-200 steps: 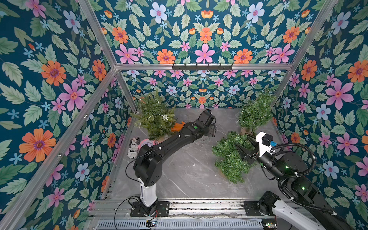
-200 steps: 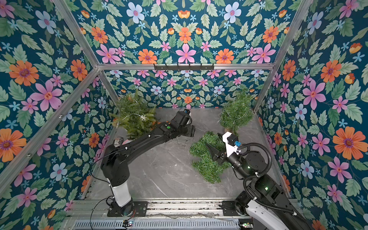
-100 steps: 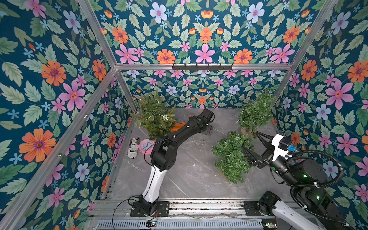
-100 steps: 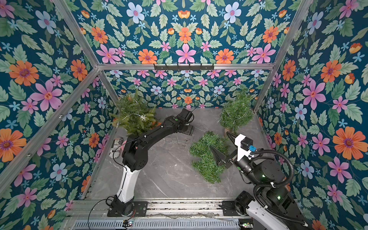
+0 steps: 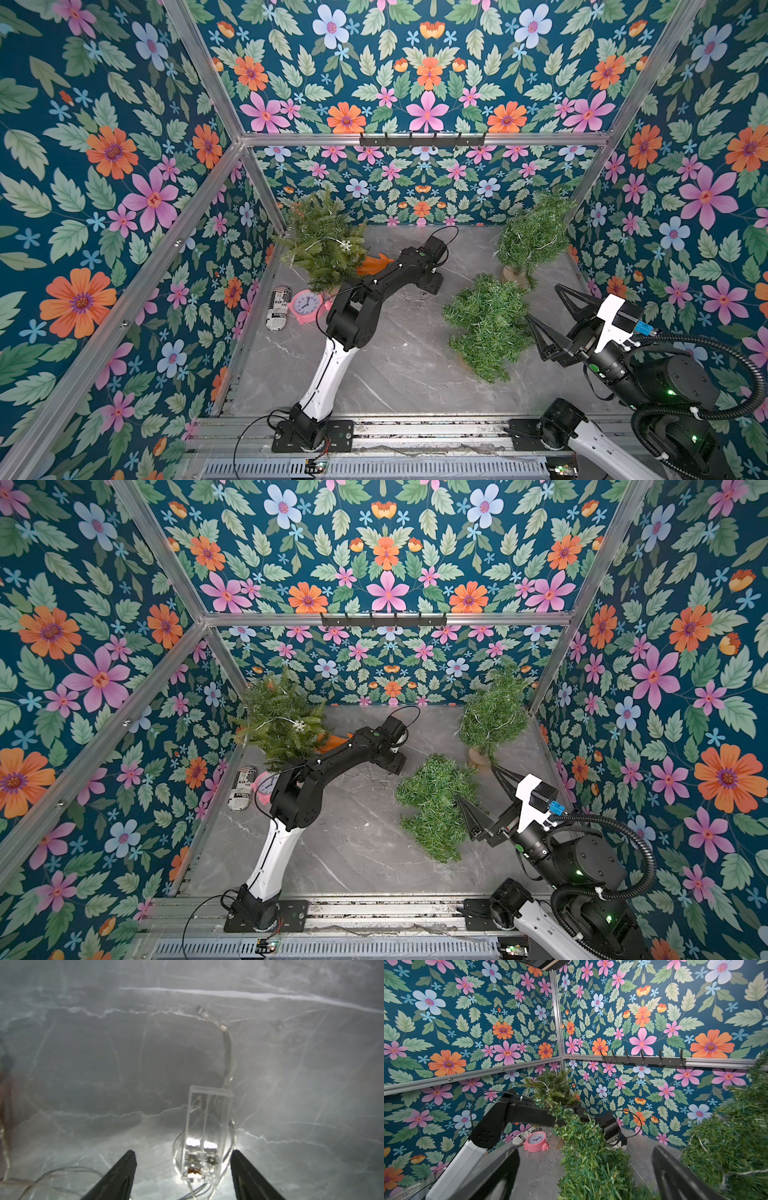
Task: Wrap string light around the christmas tree
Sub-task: Place the christmas tree at the center of the board, then pick up the light string from the center of the board.
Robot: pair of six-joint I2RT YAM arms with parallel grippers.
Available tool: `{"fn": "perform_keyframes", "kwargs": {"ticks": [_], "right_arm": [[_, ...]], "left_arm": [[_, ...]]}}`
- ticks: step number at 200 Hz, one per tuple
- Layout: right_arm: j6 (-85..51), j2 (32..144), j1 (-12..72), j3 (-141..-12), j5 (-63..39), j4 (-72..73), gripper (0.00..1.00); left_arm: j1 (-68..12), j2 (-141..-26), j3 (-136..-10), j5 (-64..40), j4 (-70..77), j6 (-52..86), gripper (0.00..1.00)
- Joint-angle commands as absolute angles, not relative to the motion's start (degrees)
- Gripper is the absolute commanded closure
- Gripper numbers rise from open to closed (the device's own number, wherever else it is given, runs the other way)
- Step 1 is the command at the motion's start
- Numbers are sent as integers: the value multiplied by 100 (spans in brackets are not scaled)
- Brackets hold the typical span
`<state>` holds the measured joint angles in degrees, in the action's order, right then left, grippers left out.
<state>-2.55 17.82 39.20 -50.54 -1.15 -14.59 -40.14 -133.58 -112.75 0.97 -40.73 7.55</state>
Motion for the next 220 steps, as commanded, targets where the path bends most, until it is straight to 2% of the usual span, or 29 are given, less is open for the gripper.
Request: {"fn": "perform_keyframes", "kwargs": {"ticks": [1, 37, 133, 187, 220], "right_arm": [[-183, 1714, 3928, -5041, 75, -1585, 0], [-125, 1636, 3929, -4991, 117, -1615, 0], [-60, 1564, 3929, -4839, 241, -1621, 0], [-40, 1563, 3928, -4803, 271, -1582, 0], [-24, 1563, 3928, -4772, 281, -1558, 0]], "left_arm": [[-3994, -13359, -11299, -138, -3978, 729, 25], [-3990, -13593, -11542, -215, -4066, 721, 28], [-3914, -13887, -11786, -255, -4074, 729, 44], [-3915, -13978, -11795, -327, -4068, 755, 45], [-3920, -13895, -11794, -281, -4061, 790, 53]]}}
